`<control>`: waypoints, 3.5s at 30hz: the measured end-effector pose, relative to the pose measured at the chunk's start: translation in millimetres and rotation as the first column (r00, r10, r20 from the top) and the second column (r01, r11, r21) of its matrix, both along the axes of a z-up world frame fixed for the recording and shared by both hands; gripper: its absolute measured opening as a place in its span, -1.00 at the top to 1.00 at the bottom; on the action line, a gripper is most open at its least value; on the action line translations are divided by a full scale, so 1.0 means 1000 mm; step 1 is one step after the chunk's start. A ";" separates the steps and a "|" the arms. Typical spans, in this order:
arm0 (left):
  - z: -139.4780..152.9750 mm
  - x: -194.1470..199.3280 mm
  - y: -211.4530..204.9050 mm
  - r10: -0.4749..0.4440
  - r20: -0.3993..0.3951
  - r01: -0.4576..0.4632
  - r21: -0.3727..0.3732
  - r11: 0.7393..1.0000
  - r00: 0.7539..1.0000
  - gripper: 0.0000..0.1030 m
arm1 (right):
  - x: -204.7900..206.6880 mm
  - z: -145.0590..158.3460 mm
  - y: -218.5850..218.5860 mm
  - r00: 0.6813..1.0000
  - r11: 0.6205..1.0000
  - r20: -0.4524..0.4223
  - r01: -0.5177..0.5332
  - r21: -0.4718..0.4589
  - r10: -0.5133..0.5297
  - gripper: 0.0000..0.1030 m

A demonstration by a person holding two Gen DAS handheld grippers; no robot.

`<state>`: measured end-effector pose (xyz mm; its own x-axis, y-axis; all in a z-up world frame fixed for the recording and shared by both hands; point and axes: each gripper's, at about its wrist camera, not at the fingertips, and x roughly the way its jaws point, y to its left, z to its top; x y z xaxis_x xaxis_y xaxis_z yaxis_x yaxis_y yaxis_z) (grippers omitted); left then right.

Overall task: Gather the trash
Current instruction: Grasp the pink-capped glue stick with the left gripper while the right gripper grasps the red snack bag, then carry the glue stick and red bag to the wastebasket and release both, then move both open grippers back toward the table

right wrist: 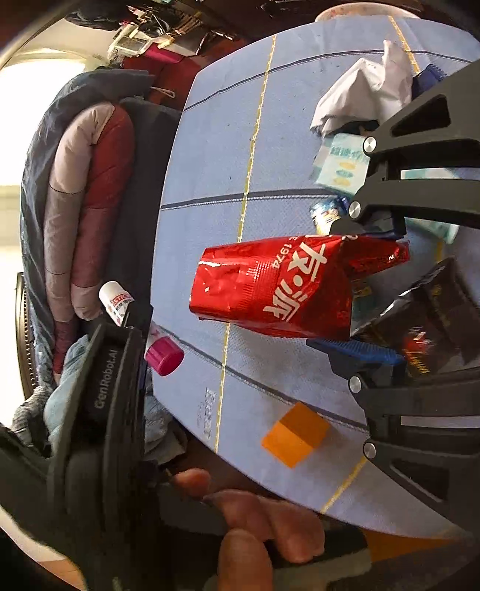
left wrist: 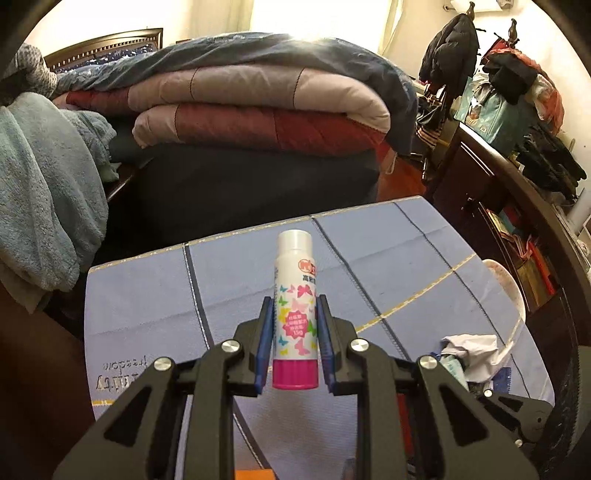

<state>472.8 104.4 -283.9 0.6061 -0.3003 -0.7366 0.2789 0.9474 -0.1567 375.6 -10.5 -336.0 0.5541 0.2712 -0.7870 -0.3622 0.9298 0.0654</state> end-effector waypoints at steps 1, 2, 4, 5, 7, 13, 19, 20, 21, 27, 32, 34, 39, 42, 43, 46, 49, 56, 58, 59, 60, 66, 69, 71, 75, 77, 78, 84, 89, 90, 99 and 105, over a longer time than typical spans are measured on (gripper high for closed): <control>0.002 -0.002 -0.002 0.000 0.003 0.000 -0.001 1.000 1.000 0.55 | -0.004 0.005 -0.006 1.000 1.000 0.004 -0.006 0.022 0.006 0.18; 0.004 -0.004 -0.003 0.003 0.007 -0.003 -0.001 1.000 1.000 0.55 | -0.006 0.009 -0.010 1.000 0.999 0.008 -0.007 0.034 0.006 0.19; 0.009 -0.010 -0.007 0.009 0.015 -0.009 -0.003 1.000 1.000 0.55 | -0.013 0.019 -0.021 1.000 0.998 0.016 -0.010 0.057 0.009 0.18; 0.011 -0.011 -0.008 0.010 0.017 -0.010 -0.006 1.000 1.000 0.55 | -0.013 0.023 -0.026 1.000 0.998 0.019 -0.011 0.070 0.009 0.18; 0.015 -0.017 -0.013 0.013 0.024 -0.013 -0.010 1.000 1.000 0.55 | -0.019 0.032 -0.039 1.000 0.996 0.025 -0.004 0.087 0.001 0.18; 0.030 -0.034 -0.033 0.006 0.044 -0.005 -0.027 1.000 0.999 0.55 | -0.035 0.047 -0.073 0.999 0.994 0.043 0.012 0.109 -0.016 0.18; 0.050 -0.057 -0.072 -0.034 0.081 0.038 -0.041 0.998 0.996 0.55 | -0.056 0.060 -0.105 0.996 0.994 0.085 0.032 0.101 -0.041 0.18; 0.053 -0.060 -0.079 -0.043 0.087 0.046 -0.041 0.998 0.995 0.55 | -0.060 0.061 -0.110 0.995 0.994 0.092 0.037 0.099 -0.046 0.18; 0.056 -0.063 -0.085 -0.049 0.093 0.053 -0.042 0.998 0.994 0.55 | -0.062 0.062 -0.113 0.994 0.994 0.098 0.042 0.098 -0.051 0.18; 0.074 -0.078 -0.137 -0.106 0.128 0.113 -0.052 0.992 0.986 0.55 | -0.077 0.070 -0.151 0.986 0.991 0.129 0.090 0.104 -0.103 0.18; 0.084 -0.086 -0.178 -0.154 0.149 0.164 -0.056 0.985 0.977 0.55 | -0.089 0.073 -0.185 0.978 0.984 0.140 0.141 0.110 -0.155 0.18; 0.086 -0.088 -0.197 -0.175 0.154 0.185 -0.053 0.981 0.972 0.55 | -0.091 0.074 -0.199 0.973 0.980 0.144 0.165 0.112 -0.181 0.18; 0.084 -0.089 -0.249 -0.243 0.148 0.253 -0.056 0.966 0.959 0.55 | -0.095 0.076 -0.239 0.955 0.964 0.152 0.235 0.124 -0.253 0.18; 0.079 -0.087 -0.273 -0.273 0.143 0.283 -0.051 0.958 0.951 0.55 | -0.095 0.077 -0.264 0.940 0.950 0.159 0.283 0.131 -0.302 0.17; 0.078 -0.086 -0.283 -0.288 0.140 0.297 -0.052 0.953 0.947 0.55 | -0.096 0.076 -0.273 0.934 0.945 0.160 0.299 0.132 -0.318 0.17; 0.072 -0.083 -0.311 -0.321 0.131 0.330 -0.055 0.943 0.938 0.55 | -0.095 0.074 -0.299 0.915 0.926 0.159 0.352 0.137 -0.371 0.17; 0.065 -0.079 -0.339 -0.351 0.125 0.359 -0.049 0.932 0.928 0.55 | -0.093 0.069 -0.324 0.895 0.906 0.156 0.400 0.138 -0.419 0.16; 0.041 -0.071 -0.402 -0.419 0.091 0.423 -0.037 0.905 0.904 0.55 | -0.083 0.050 -0.380 0.844 0.852 0.126 0.506 0.134 -0.521 0.16; 0.033 -0.068 -0.419 -0.436 0.077 0.440 -0.038 0.897 0.897 0.55 | -0.079 0.042 -0.393 0.833 0.838 0.108 0.529 0.134 -0.543 0.16; 0.031 -0.067 -0.426 -0.442 0.071 0.445 -0.039 0.895 0.894 0.55 | -0.078 0.038 -0.401 0.828 0.832 0.100 0.537 0.137 -0.551 0.16; 0.027 -0.066 -0.433 -0.448 0.063 0.450 -0.038 0.892 0.892 0.55 | -0.077 0.034 -0.408 0.823 0.826 0.093 0.547 0.139 -0.560 0.16; -0.005 -0.049 -0.472 -0.462 0.004 0.462 -0.026 0.887 0.887 0.54 | -0.059 0.008 -0.440 0.803 0.802 0.053 0.584 0.123 -0.593 0.16; -0.026 -0.037 -0.488 -0.451 -0.044 0.451 -0.018 0.892 0.891 0.54 | -0.047 -0.004 -0.451 0.799 0.797 0.032 0.594 0.113 -0.600 0.15; -0.037 -0.029 -0.494 -0.443 -0.069 0.442 -0.029 0.897 0.894 0.53 | -0.038 -0.013 -0.457 0.797 0.794 0.021 0.598 0.105 -0.603 0.14; -0.053 -0.015 -0.501 -0.436 -0.111 0.431 -0.067 0.900 0.893 0.50 | -0.022 -0.029 -0.465 0.800 0.797 0.008 0.597 0.091 -0.600 0.09; -0.056 -0.010 -0.502 -0.431 -0.113 0.423 -0.087 0.902 0.895 0.32 | -0.015 -0.035 -0.467 0.804 0.801 0.012 0.591 0.093 -0.594 0.07; -0.056 -0.007 -0.502 -0.430 -0.112 0.420 -0.100 0.902 0.896 0.20 | -0.011 -0.038 -0.468 0.805 0.802 0.012 0.590 0.091 -0.593 0.00; -0.052 -0.001 -0.499 -0.408 -0.100 0.394 -0.140 0.909 0.907 -0.06 | -0.002 -0.048 -0.474 0.801 0.798 0.014 0.594 0.104 -0.598 -0.40; -0.042 -0.002 -0.489 -0.395 -0.089 0.380 -0.151 0.913 0.914 -0.07 | -0.005 -0.044 -0.472 0.799 0.797 0.027 0.596 0.101 -0.601 -0.46; -0.040 -0.003 -0.487 -0.392 -0.085 0.377 -0.151 0.914 0.916 -0.07 | -0.006 -0.042 -0.471 0.800 0.798 0.029 0.595 0.100 -0.600 -0.46; -0.011 -0.019 -0.458 -0.361 -0.024 0.354 -0.143 0.924 0.932 -0.09 | -0.014 -0.023 -0.458 0.804 0.804 0.054 0.587 0.090 -0.593 -0.54; 0.014 -0.037 -0.422 -0.301 0.031 0.303 -0.126 0.945 0.953 -0.23 | -0.032 -0.002 -0.435 0.809 0.811 0.061 0.579 0.088 -0.584 -0.66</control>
<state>435.5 -318.0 -270.4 0.4800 -0.5615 -0.6740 0.5514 0.7907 -0.2661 343.9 -445.1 -338.0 0.6849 -0.0760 -0.7247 0.2385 0.9632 0.1244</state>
